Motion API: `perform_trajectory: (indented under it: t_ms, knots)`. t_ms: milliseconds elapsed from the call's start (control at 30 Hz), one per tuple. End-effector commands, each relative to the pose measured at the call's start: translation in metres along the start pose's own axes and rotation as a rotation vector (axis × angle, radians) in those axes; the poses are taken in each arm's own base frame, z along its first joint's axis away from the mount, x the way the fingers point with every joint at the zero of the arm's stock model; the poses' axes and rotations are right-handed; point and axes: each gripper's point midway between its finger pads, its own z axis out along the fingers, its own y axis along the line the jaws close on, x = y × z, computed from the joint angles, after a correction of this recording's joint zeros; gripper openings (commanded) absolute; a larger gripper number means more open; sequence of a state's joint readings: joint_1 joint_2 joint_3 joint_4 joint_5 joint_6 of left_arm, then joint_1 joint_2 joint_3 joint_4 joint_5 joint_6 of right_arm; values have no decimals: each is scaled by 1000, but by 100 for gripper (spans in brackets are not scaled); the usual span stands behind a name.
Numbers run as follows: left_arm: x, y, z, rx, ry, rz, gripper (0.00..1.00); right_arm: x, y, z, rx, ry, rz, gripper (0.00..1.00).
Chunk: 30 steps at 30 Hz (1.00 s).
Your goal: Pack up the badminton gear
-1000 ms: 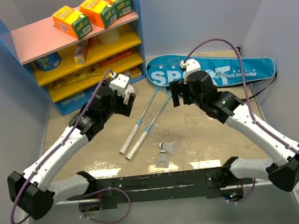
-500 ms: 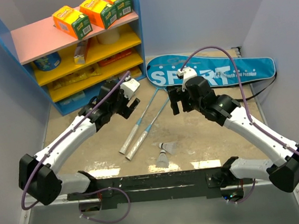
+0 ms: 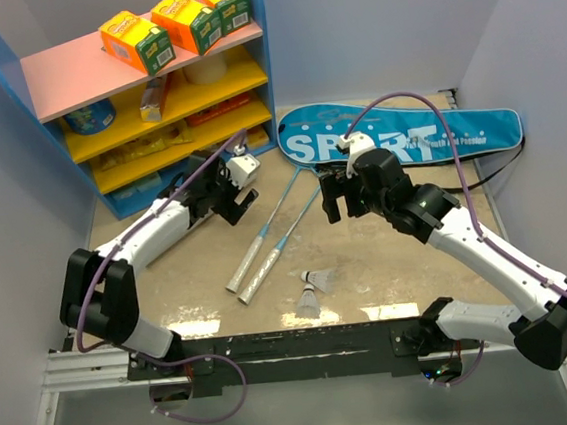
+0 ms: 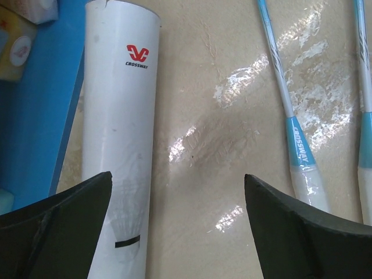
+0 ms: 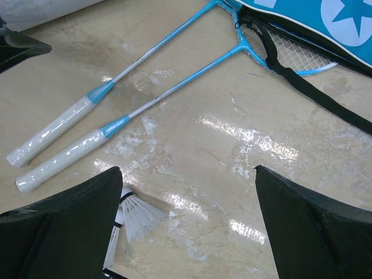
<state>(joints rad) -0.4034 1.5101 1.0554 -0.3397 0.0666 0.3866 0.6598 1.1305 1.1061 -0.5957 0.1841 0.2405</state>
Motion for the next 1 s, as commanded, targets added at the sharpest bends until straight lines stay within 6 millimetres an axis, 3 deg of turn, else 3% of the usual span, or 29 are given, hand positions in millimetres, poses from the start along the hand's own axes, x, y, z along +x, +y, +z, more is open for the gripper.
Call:
perform_trajectory:
  t_ms: [0, 133, 400, 533, 733, 967]
  knots:
    - [-21, 4, 10, 33, -129, 57, 100, -12, 9, -5, -47, -29, 19, 99]
    - [-11, 20, 28, 14, -77, 45, 100, -14, 8, -9, -49, -47, 21, 99]
    - [13, 40, 71, -44, 3, 41, 100, 3, 9, -3, -61, -11, 33, 99]
    - [1, 51, 80, -84, -48, 37, 100, 8, 11, -1, -72, -6, 39, 99]
    - [2, 57, 89, -89, -26, 73, 100, 17, 13, 7, -79, 23, 41, 99]
    - [19, 38, 110, 29, -1, 67, 99, 17, 16, 10, -88, 38, 47, 99]
